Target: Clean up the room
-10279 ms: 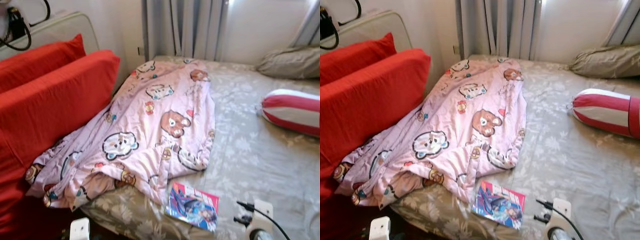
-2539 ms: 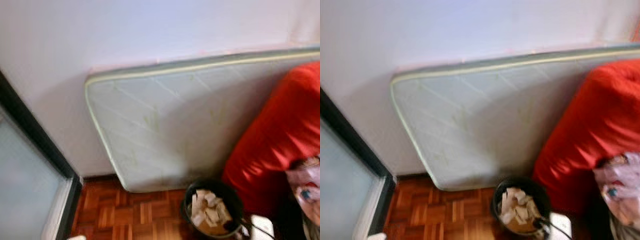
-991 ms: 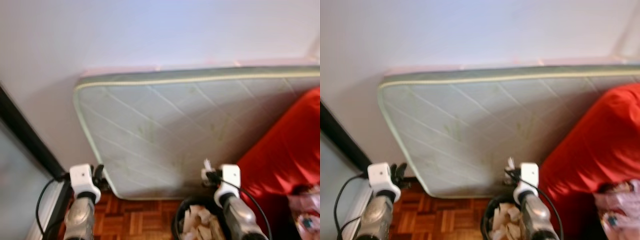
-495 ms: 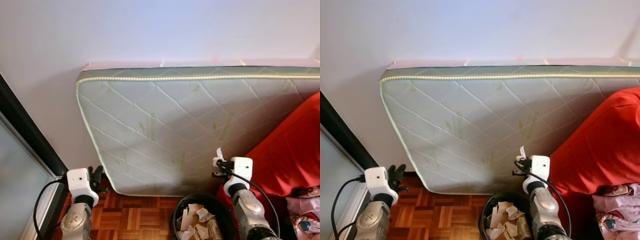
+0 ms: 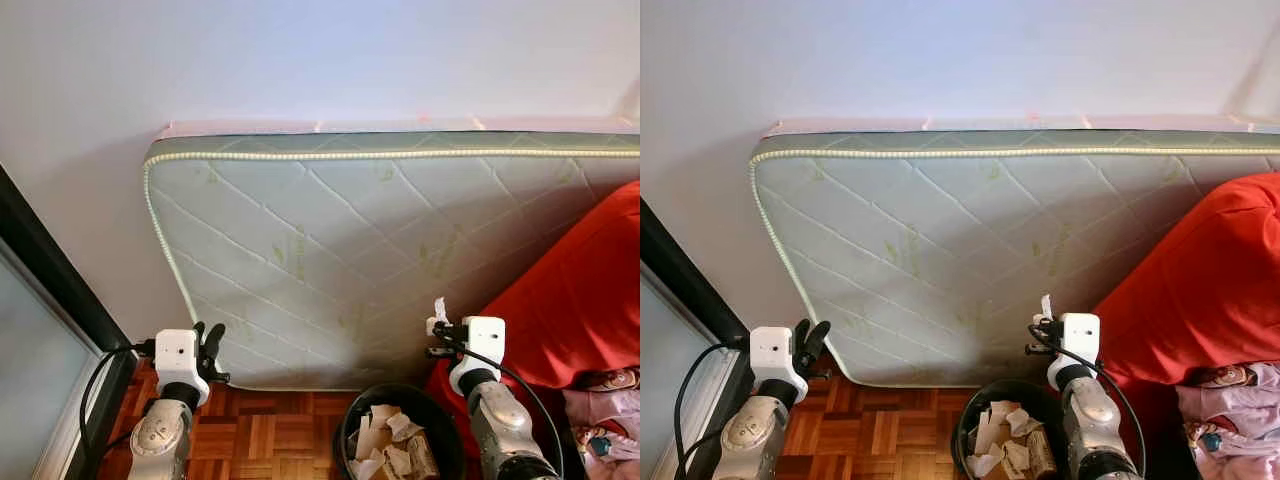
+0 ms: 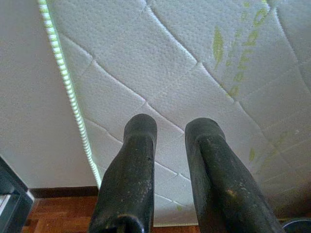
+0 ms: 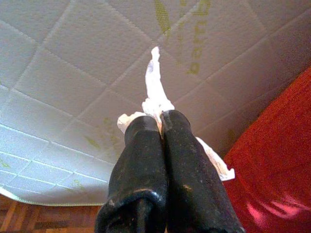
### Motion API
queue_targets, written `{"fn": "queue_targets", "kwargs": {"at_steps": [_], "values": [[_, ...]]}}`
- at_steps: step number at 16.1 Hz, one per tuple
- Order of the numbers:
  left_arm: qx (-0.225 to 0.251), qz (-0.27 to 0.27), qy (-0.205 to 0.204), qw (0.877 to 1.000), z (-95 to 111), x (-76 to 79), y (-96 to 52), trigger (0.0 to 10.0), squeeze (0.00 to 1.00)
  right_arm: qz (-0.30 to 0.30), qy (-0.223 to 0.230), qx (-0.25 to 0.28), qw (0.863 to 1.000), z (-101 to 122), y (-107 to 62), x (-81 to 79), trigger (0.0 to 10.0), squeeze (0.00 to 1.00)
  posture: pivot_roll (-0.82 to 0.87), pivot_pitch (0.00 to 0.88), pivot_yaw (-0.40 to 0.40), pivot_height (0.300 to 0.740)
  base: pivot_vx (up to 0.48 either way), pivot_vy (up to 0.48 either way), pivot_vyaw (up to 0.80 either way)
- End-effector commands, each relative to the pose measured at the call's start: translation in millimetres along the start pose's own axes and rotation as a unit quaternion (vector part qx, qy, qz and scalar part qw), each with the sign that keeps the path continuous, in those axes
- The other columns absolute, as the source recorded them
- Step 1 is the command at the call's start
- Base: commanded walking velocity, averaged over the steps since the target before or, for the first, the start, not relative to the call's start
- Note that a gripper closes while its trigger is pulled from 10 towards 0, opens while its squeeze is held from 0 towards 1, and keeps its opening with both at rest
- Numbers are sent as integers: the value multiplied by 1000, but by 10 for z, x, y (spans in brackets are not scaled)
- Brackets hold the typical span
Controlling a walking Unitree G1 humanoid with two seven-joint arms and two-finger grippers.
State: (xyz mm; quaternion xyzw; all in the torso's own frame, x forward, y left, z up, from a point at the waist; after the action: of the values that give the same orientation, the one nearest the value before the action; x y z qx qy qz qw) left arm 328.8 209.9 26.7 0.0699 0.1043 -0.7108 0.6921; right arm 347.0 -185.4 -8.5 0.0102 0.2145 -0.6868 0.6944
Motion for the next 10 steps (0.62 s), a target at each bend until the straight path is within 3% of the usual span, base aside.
{"fn": "queue_targets", "kwargs": {"at_steps": [1,6,10], "values": [[3,7,1,1000,42,-48,19,10000,0,-3,4,-3,1000,-21,2,-18,10000,0,99,0,-32,720,0,0,0],[-1,25,-5,1000,54,-155,29,10000,0,-6,7,-11,1000,-102,-30,-19,10000,0,100,0,-27,662,0,0,0],[-4,24,-1,1000,53,-164,25,10000,0,-10,11,-4,1000,-77,-35,8,10000,0,97,0,-28,662,0,0,0]]}}
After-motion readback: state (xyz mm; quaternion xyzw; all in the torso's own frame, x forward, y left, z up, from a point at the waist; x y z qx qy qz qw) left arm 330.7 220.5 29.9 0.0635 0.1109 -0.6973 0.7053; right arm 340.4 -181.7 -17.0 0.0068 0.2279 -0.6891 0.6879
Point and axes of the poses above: a point about 5 cm out from each wrist's last joint towards the gripper, its own y axis pointing out of the wrist towards the gripper, its own z axis along the axis of the wrist's last joint, x = y × z, the point moved 6 cm from there along y, pointing out of the wrist towards the gripper, and after that the axes turned 13 degrees about y, right-handed, at the moved point
